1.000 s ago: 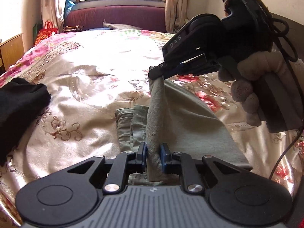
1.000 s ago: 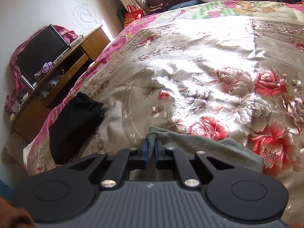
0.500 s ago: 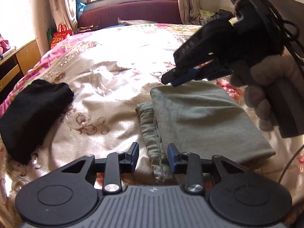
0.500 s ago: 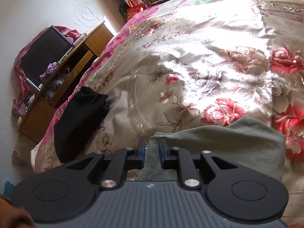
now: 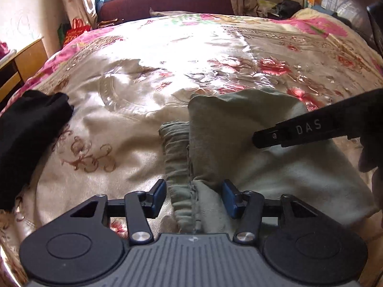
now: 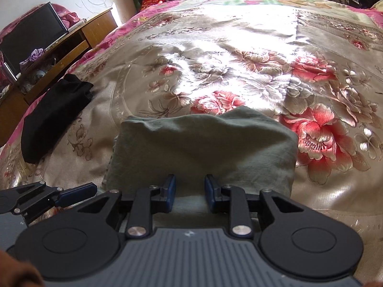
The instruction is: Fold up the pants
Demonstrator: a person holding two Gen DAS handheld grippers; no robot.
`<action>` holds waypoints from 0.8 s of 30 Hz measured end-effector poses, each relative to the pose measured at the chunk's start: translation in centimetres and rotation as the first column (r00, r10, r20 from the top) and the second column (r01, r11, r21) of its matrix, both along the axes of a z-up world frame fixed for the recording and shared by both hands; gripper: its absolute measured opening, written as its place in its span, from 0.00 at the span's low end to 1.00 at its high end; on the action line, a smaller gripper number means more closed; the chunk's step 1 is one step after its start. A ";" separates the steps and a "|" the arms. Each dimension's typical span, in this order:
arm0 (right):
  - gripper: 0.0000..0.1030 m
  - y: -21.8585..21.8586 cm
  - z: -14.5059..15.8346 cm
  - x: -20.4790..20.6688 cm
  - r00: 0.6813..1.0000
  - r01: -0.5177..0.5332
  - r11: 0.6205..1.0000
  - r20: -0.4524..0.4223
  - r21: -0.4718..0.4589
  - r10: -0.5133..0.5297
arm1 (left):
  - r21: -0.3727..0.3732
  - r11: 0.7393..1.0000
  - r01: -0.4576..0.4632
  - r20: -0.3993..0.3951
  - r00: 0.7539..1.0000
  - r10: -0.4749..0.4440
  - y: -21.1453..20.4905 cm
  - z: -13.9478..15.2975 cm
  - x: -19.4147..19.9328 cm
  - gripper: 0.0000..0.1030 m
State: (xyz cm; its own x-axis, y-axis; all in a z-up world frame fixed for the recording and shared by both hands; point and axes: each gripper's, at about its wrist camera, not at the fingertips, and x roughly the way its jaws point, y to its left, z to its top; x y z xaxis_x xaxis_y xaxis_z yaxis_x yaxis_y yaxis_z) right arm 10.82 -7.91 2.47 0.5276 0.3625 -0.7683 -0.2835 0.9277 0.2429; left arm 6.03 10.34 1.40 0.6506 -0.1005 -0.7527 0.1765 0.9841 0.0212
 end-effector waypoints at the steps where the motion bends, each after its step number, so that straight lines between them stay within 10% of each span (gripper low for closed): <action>1: 0.29 0.1 0.2 -0.1 1.000 -0.002 1.000 0.007 0.000 0.002 | -0.011 1.000 -0.014 -0.006 1.000 0.014 0.5 0.2 0.0 0.70; 24: 0.32 -1.2 1.9 -4.1 0.999 -0.012 0.999 0.049 -0.052 0.015 | 0.066 0.997 -0.029 0.061 0.998 0.025 -0.3 1.7 -2.0 0.72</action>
